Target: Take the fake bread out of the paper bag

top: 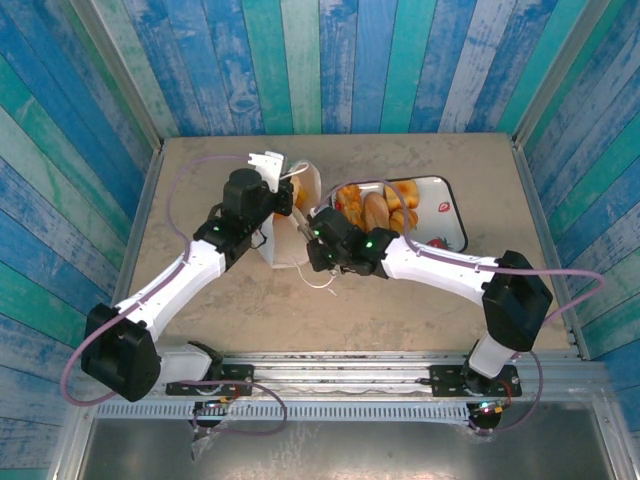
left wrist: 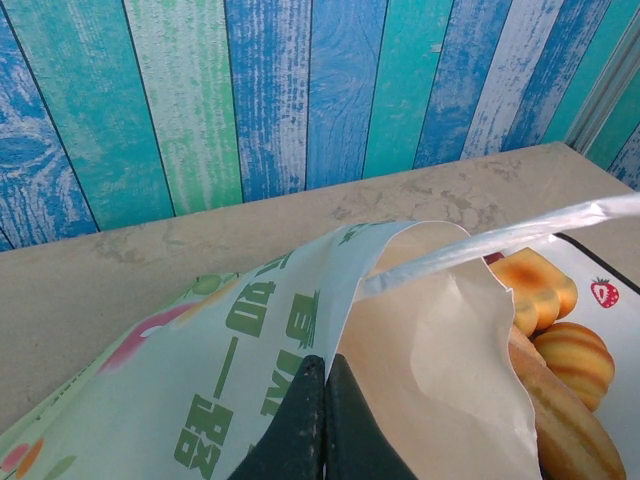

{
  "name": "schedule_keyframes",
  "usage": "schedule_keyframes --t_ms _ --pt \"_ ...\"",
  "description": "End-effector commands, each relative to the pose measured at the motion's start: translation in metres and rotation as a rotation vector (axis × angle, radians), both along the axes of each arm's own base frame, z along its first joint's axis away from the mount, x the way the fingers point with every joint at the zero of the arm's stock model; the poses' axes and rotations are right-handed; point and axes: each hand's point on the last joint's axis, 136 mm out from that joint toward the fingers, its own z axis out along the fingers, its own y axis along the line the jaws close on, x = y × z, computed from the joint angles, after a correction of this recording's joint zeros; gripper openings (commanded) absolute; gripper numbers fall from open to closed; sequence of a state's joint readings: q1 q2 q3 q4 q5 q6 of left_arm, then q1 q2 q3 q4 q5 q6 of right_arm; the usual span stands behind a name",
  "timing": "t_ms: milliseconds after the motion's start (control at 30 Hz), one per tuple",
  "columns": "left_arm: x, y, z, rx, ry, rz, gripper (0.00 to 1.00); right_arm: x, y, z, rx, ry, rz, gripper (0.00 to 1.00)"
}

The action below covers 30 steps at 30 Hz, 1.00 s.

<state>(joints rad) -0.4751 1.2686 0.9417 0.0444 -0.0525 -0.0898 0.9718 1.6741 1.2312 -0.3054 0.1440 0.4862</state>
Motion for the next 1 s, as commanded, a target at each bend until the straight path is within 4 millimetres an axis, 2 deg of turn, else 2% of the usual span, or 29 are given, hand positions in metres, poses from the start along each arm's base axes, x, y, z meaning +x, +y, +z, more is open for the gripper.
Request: schedule_keyframes --t_ms 0,300,500,633,800,967 --pt "0.007 0.003 0.02 -0.015 -0.059 0.034 0.0 0.006 0.01 0.02 0.062 -0.018 0.002 0.17" --pt "0.018 0.03 0.02 -0.02 -0.063 0.211 0.0 -0.023 0.0 0.021 0.147 0.085 0.053 0.17" --pt "0.024 0.035 0.014 -0.026 -0.048 0.259 0.0 -0.036 -0.007 0.038 0.254 0.088 0.059 0.18" --pt "0.026 0.036 0.012 -0.027 -0.039 0.274 0.0 -0.046 -0.02 0.05 0.329 0.085 0.045 0.18" --pt "0.026 0.041 0.007 -0.029 -0.029 0.301 0.0 -0.059 -0.054 0.068 0.407 0.07 -0.01 0.18" --pt "0.023 0.039 0.012 -0.046 -0.035 0.284 0.0 -0.067 -0.115 0.074 0.456 0.042 -0.161 0.2"
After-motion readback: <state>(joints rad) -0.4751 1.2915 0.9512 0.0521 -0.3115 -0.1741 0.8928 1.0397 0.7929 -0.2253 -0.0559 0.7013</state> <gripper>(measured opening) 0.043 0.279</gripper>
